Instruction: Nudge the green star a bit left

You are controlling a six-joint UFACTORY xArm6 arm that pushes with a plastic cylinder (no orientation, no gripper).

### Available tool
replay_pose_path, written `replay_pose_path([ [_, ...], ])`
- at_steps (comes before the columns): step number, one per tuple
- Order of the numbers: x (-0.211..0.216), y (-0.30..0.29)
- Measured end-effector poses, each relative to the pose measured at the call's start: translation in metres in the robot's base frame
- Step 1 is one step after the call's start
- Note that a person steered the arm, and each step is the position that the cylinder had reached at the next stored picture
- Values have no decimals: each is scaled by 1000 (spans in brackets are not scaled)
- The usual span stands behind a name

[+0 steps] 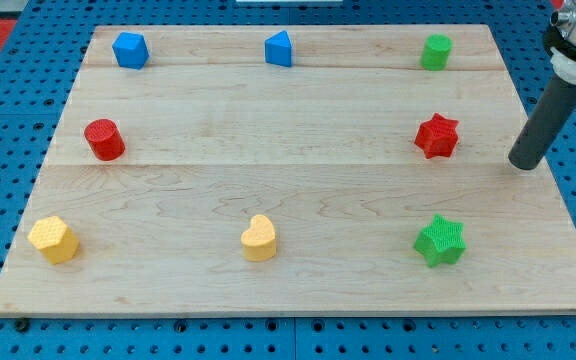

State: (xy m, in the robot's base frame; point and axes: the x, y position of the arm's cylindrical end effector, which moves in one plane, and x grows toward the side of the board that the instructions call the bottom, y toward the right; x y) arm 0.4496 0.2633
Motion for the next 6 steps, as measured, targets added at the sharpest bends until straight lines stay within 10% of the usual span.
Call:
replay_pose_path([
  [3,-9,-28],
  [6,99,-96],
])
